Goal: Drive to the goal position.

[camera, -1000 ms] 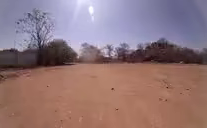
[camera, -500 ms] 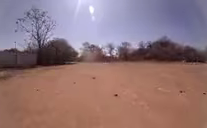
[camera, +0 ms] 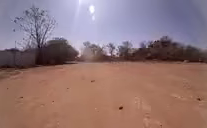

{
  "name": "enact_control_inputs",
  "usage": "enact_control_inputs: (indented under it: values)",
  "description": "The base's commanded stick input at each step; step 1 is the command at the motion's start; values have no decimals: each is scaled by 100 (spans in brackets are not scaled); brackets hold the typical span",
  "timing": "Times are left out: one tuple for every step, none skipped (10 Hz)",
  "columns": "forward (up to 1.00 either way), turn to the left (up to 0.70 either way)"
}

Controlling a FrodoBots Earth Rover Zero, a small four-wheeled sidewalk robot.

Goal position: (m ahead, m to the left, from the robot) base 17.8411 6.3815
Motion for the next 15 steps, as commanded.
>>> enact_control_inputs:
  values:
    - [100, 0]
    - [100, 0]
    - [100, 0]
    - [100, 0]
    - [100, 0]
    - [100, 27]
    - [100, 27]
    - [100, 0]
    - [100, 0]
    - [100, 0]
    - [100, 0]
    - [100, 0]
    - [100, 0]
    - [100, 0]
    - [100, 0]
